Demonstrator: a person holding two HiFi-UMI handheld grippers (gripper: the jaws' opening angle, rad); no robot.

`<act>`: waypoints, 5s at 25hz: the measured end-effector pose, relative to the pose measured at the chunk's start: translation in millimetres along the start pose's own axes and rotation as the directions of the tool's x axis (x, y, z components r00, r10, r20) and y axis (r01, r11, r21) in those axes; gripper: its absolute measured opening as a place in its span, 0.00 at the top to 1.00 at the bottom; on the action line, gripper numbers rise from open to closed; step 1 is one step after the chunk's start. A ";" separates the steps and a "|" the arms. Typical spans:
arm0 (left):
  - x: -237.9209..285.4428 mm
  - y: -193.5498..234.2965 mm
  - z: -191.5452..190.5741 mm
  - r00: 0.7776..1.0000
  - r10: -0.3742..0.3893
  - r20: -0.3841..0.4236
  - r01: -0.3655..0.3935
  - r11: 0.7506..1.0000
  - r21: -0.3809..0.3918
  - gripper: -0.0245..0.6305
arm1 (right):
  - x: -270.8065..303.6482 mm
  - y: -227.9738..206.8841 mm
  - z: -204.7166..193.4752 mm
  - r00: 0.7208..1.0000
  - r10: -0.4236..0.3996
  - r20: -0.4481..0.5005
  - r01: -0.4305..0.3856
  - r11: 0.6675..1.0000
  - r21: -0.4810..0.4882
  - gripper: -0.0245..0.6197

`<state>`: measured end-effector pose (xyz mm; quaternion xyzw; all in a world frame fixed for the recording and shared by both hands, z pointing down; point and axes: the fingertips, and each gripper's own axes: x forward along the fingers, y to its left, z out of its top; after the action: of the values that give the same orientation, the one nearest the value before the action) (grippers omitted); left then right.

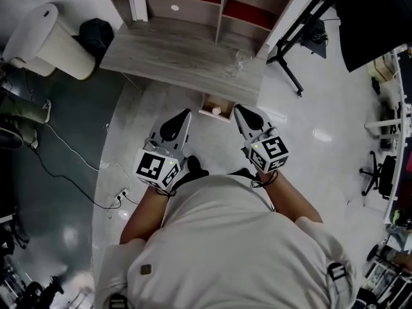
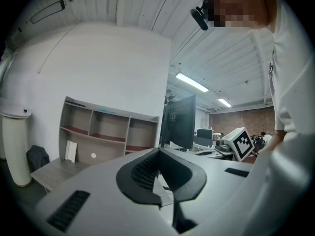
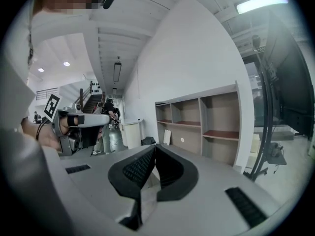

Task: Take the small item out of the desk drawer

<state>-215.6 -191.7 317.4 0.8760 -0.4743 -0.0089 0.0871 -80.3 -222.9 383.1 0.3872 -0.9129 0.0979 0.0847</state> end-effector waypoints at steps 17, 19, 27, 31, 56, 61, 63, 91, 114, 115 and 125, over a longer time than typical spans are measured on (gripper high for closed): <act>36.9 53.9 -37.0 0.993 -0.054 -0.104 0.052 0.998 -0.020 0.94 | 55.8 -11.9 -61.2 0.988 -0.075 -0.133 0.094 0.986 0.141 0.93; 47.1 57.3 -48.6 0.991 -0.050 -0.124 0.047 0.998 -0.029 0.94 | 62.8 -18.7 -78.4 0.983 -0.066 -0.169 0.095 0.981 0.170 0.93; 86.8 72.8 -129.2 0.968 -0.069 -0.241 0.061 0.997 -0.041 0.94 | 93.0 -55.9 -177.7 0.950 -0.071 -0.305 0.149 0.959 0.239 0.93; 107.9 77.8 -167.5 0.953 -0.088 -0.290 0.065 0.994 -0.089 0.94 | 108.9 -75.6 -219.2 0.935 -0.080 -0.345 0.180 0.946 0.269 0.92; 170.7 124.5 -365.6 0.870 -0.123 -0.478 0.053 0.986 -0.158 0.94 | 207.4 -128.4 -475.1 0.730 -0.073 -0.680 0.401 0.851 0.339 0.58; 169.6 126.1 -385.7 0.860 -0.132 -0.492 0.047 0.982 -0.181 0.94 | 216.7 -128.4 -505.7 0.675 -0.061 -0.735 0.428 0.844 0.323 0.58; 171.1 124.1 -389.1 0.857 -0.137 -0.496 0.048 0.981 -0.187 0.94 | 218.3 -130.1 -512.5 0.661 -0.056 -0.749 0.433 0.843 0.319 0.58; 172.6 123.1 -384.3 0.861 -0.119 -0.495 0.021 0.980 -0.199 0.94 | 220.9 -137.0 -523.9 0.550 -0.041 -0.834 0.395 0.893 0.217 0.69; 102.6 95.7 -270.7 0.916 -0.066 -0.396 0.030 0.995 -0.098 0.94 | 173.5 -85.2 -365.9 0.733 -0.074 -0.677 0.249 0.955 0.164 0.70; 98.2 94.9 -263.2 0.918 -0.065 -0.391 0.031 0.995 -0.093 0.94 | 169.4 -81.2 -355.7 0.741 -0.074 -0.667 0.237 0.959 0.157 0.70; 52.5 92.5 -196.2 0.946 -0.041 -0.321 0.025 0.998 -0.054 0.94 | 130.6 -48.9 -240.0 0.847 -0.088 -0.524 0.175 0.978 0.118 0.70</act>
<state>-244.2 -256.6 529.0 0.8712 -0.4385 0.1208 0.1847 -115.5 -287.7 650.7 0.4140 -0.8170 0.2655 0.3012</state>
